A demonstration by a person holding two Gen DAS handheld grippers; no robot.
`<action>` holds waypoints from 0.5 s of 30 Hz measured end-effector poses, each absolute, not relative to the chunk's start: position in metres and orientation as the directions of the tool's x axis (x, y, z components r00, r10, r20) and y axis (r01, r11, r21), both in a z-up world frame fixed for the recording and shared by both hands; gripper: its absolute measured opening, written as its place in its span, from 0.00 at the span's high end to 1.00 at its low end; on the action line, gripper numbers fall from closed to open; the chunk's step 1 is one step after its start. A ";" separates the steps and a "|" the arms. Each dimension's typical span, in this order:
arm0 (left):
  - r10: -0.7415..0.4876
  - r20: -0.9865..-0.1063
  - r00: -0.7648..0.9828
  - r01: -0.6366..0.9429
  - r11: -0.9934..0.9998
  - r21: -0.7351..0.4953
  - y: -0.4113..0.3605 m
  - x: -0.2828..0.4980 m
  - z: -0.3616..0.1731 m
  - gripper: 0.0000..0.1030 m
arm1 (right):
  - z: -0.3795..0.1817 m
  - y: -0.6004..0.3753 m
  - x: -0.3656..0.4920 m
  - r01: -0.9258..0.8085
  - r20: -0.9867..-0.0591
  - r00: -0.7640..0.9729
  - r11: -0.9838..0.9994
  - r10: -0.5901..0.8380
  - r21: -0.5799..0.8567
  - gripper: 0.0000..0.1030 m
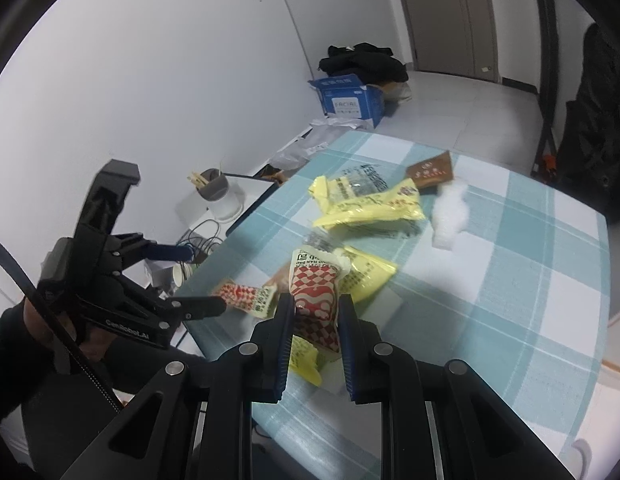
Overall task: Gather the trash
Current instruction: 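Grasp another red-checkered wrapper with the left gripper while the right gripper holds its wrapper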
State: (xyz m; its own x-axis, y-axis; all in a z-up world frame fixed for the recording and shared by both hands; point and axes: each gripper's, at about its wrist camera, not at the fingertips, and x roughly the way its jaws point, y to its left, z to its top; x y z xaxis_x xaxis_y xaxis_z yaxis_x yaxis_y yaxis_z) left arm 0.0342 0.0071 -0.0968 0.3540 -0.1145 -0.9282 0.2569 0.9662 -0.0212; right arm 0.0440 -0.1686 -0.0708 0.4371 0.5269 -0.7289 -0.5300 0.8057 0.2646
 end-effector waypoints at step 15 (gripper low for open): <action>-0.072 -0.951 0.300 0.286 0.958 0.018 -0.001 0.039 -0.111 0.22 | -0.064 -0.197 0.044 -0.475 -0.701 0.474 0.825 0.533 0.307 0.80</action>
